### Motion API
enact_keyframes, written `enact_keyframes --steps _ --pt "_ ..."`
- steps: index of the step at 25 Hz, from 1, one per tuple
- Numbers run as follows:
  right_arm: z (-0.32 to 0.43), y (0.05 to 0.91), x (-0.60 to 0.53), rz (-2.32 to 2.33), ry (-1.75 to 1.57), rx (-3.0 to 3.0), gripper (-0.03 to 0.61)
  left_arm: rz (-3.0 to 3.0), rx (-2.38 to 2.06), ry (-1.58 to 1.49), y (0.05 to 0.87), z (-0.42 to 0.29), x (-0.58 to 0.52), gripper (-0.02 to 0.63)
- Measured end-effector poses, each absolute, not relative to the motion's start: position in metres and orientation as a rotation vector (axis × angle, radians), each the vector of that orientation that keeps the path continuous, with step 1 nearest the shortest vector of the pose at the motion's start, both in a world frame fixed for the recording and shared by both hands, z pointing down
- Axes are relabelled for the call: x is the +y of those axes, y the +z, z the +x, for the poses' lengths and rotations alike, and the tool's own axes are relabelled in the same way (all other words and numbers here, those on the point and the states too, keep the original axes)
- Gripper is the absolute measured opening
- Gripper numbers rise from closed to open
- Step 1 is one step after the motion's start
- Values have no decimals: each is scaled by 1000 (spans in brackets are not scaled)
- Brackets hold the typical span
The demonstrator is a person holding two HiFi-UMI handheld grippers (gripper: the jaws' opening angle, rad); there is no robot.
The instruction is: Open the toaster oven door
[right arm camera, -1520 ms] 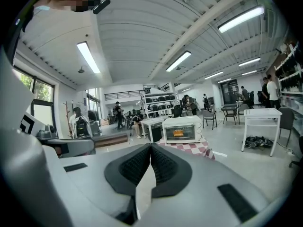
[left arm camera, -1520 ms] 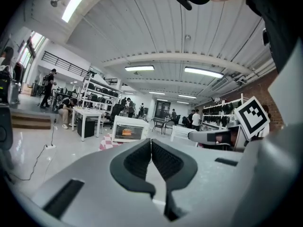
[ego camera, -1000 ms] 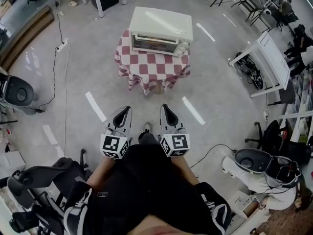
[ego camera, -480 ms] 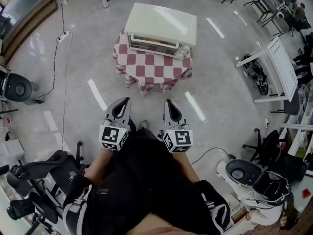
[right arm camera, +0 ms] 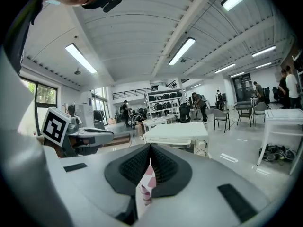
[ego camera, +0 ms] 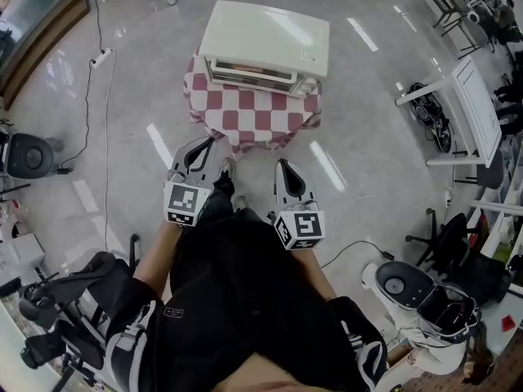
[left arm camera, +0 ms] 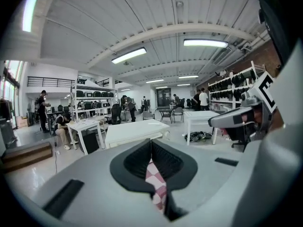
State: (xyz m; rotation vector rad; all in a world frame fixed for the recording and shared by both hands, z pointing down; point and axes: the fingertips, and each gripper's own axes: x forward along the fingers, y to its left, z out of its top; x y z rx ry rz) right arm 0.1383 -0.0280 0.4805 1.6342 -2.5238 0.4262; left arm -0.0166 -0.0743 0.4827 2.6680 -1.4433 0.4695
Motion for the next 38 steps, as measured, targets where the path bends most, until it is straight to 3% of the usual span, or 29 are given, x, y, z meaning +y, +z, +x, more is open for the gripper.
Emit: enact_keyframes --steps 11,18,24,38 --pt "136 485 -105 1673 416 -2465 28 2722 -1291 692 523 -23 -186 11" --pt "126 485 -137 1708 435 -2424 28 2854 -1048 1167 561 -28 -249 16" --pt "115 491 -153 1702 433 -2397 28 2936 -712 1651 597 -24 -286 127" --pt "116 501 -150 1731 438 -2335 28 2836 -453 2066 650 -14 -315 100"
